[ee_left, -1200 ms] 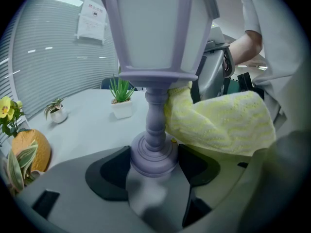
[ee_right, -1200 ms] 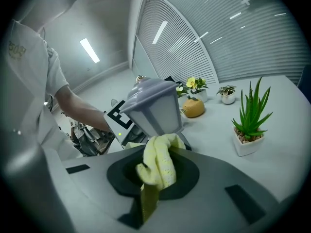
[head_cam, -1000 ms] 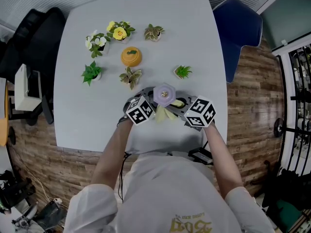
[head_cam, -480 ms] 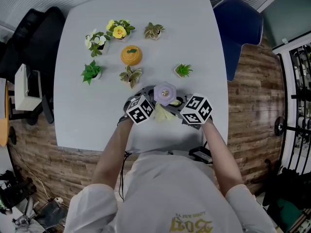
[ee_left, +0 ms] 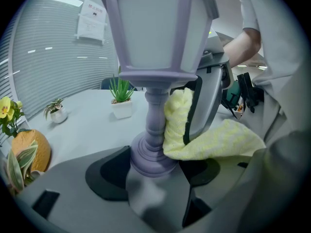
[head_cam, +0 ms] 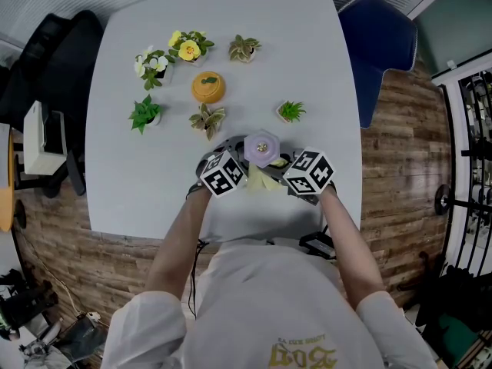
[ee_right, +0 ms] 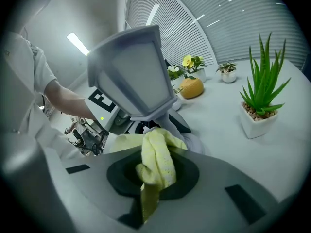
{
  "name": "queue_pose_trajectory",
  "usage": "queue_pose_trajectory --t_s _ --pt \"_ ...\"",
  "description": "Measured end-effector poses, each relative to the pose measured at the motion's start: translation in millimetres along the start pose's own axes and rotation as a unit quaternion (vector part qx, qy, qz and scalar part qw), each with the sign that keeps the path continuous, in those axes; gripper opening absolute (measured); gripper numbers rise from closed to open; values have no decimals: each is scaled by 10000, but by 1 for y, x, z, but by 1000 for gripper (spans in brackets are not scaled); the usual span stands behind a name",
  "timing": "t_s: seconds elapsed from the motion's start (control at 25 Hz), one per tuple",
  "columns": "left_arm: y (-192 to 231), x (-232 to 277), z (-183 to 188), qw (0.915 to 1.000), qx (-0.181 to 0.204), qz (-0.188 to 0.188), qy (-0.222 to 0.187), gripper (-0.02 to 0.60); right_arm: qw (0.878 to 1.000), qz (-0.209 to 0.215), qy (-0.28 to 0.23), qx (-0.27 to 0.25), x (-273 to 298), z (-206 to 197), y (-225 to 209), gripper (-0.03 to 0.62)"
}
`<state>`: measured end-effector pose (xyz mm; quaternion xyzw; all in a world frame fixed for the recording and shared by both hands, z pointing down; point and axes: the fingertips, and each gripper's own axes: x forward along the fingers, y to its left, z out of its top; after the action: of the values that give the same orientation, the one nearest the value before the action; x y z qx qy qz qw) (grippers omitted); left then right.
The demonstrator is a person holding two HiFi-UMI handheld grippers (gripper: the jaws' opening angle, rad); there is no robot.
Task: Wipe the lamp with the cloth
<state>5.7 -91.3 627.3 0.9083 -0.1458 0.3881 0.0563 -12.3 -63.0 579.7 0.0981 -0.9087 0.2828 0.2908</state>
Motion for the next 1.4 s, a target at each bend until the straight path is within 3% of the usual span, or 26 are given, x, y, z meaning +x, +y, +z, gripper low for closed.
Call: queue_pose_trajectory --t_s 0.96,1.4 --pt "0 0 0 10000 9 15 -14 304 9990 -398 161 159 -5 -11 -19 31" --pt "1 0 -1 10000 2 5 -4 304 9951 -890 -20 419 -14 -7 -43 31"
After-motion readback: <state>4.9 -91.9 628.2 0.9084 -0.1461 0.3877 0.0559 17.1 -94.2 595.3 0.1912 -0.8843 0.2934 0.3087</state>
